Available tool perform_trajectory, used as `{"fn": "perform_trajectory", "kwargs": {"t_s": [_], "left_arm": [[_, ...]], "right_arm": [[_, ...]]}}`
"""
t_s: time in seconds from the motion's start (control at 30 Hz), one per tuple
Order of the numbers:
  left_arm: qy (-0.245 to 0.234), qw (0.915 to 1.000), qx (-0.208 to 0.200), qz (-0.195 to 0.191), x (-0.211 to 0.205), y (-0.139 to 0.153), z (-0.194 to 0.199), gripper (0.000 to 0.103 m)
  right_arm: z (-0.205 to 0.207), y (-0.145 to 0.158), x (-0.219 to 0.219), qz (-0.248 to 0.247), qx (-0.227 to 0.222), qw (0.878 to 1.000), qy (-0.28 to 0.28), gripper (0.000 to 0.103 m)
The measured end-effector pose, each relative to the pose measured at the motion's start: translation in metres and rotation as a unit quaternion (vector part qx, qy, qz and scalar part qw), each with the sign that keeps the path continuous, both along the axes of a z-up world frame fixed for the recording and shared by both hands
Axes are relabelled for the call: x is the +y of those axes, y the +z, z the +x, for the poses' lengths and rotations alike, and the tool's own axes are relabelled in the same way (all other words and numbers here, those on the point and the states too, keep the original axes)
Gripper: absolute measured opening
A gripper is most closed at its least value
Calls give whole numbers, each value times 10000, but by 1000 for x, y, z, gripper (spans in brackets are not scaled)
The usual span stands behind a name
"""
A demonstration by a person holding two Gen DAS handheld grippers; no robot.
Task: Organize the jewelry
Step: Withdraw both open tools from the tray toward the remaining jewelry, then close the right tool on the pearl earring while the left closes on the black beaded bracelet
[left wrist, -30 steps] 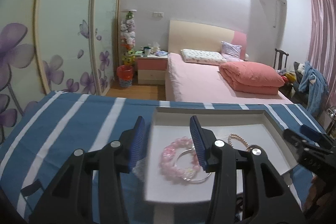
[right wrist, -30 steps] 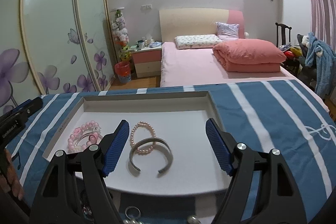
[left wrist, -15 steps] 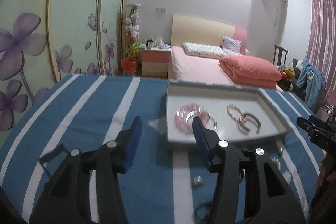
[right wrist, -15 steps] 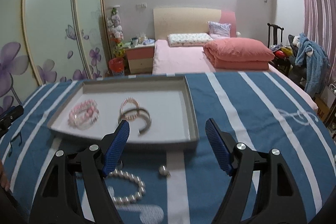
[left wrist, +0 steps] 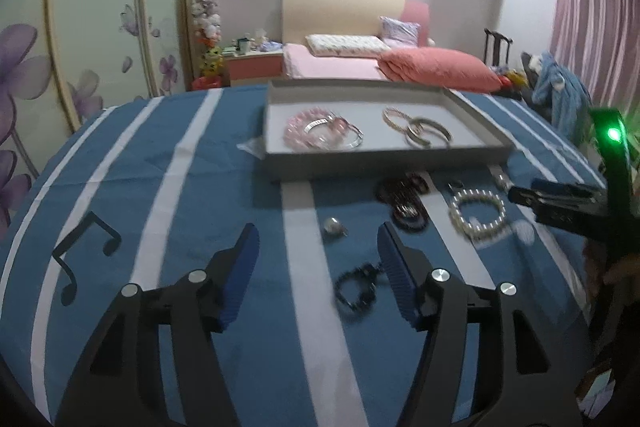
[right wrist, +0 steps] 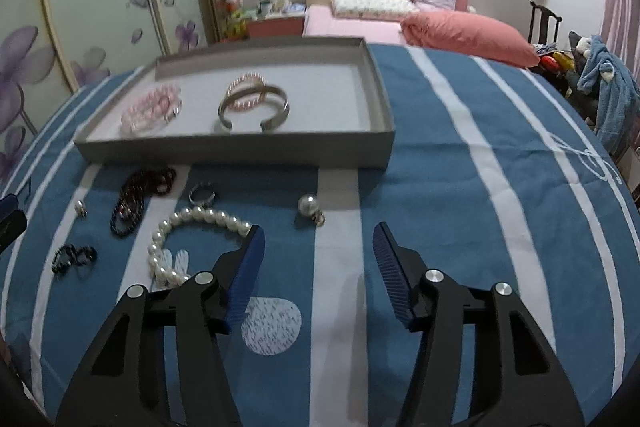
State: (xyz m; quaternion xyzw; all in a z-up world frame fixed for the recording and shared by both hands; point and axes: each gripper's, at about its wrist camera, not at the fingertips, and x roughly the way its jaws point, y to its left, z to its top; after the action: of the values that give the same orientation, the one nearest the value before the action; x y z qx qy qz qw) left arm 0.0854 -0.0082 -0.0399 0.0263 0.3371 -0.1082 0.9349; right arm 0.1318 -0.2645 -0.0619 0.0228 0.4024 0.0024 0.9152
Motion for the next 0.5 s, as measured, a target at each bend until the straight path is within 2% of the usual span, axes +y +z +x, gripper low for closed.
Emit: {"fn": "perform_trajectory", "kwargs": {"t_s": [0.17,0.37,0.5], "left_arm": [[-90,9998,119,109,-7,-8,-3,62],[-86,9996,227,107,-6,-12,-1,62],[-131,9994,274,143,-8,-14,-2,62]], "right_arm": [[10,-8,-3,71,233,9997,-31,48],[23,-9,0,-35,252,9997,-49,40],[24,-8,3,-66,229,9997,30,14]]}}
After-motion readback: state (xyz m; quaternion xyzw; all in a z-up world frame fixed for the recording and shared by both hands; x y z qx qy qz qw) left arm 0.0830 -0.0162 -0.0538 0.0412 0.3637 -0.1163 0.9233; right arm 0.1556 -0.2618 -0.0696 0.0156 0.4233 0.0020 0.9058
